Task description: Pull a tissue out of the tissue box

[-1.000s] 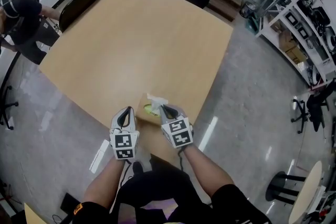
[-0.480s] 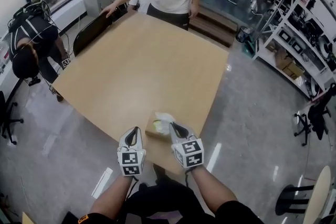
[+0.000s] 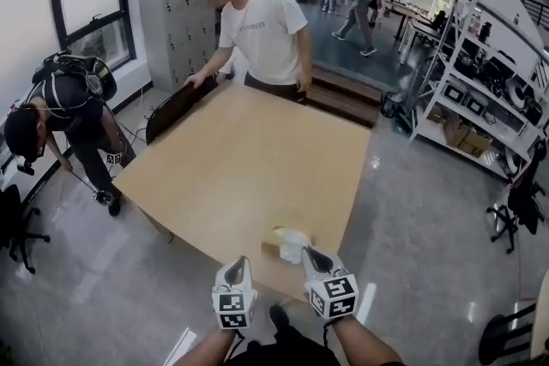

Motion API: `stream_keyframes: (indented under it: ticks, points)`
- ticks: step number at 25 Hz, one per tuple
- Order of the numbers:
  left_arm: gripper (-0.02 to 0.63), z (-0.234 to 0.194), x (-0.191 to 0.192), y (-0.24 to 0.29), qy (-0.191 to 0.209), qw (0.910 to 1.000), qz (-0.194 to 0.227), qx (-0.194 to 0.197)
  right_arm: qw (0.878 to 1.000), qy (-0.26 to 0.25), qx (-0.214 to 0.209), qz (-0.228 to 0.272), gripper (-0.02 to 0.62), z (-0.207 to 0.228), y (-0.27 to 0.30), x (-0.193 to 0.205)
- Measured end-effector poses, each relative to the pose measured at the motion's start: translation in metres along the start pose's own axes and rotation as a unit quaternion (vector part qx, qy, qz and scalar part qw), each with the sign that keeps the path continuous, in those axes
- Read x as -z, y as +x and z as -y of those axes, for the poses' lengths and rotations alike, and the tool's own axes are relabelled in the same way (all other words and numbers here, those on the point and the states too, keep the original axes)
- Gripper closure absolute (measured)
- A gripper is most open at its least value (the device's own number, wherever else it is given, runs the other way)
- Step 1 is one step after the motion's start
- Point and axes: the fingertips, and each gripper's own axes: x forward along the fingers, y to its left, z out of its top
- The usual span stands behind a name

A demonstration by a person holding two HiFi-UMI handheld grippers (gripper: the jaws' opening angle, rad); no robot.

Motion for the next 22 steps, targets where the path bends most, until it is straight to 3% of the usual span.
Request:
stream_keyframes:
  ticks: [11,22]
  points:
    - [0.588,0.024,-0.017,-0.053,-0.010,0.9993,0.024,0.027,0.999,0.008,0.033,0.019,0.595,-0.012,-0.064,-0.018]
    - [0.588,0.039,-0.005,-0.095,-0.022,0.9989,0.041,0.010,1.000,0.014,0.010,0.013,0.595,-0.025,-0.097,0.010]
